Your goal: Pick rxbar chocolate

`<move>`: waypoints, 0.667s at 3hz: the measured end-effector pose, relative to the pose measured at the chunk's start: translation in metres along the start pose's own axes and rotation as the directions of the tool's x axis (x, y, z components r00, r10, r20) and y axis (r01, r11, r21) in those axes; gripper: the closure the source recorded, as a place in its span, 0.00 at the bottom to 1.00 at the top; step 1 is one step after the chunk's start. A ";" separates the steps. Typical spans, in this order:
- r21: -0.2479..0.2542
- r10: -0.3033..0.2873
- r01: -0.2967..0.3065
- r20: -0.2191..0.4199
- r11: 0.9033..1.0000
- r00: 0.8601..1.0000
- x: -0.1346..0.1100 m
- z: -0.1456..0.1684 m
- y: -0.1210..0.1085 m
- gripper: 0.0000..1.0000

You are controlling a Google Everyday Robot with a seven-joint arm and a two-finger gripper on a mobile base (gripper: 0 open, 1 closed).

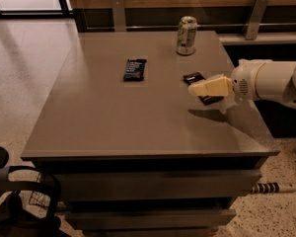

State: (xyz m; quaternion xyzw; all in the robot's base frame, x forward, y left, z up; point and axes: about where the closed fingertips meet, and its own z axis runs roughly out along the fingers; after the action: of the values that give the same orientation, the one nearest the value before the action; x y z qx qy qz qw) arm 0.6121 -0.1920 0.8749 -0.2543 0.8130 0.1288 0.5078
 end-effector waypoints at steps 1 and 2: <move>-0.026 0.026 -0.025 0.023 0.999 0.999 0.014 0.013 -0.001 0.00; -0.043 0.041 -0.040 0.025 0.998 0.999 0.025 0.024 -0.001 0.00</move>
Offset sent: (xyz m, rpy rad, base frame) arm 0.0155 0.0003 -0.0522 0.0841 0.0216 0.0231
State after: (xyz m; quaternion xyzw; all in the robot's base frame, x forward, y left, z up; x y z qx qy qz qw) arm 0.6219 -0.1889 0.8425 -0.2467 0.8083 0.1595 0.5102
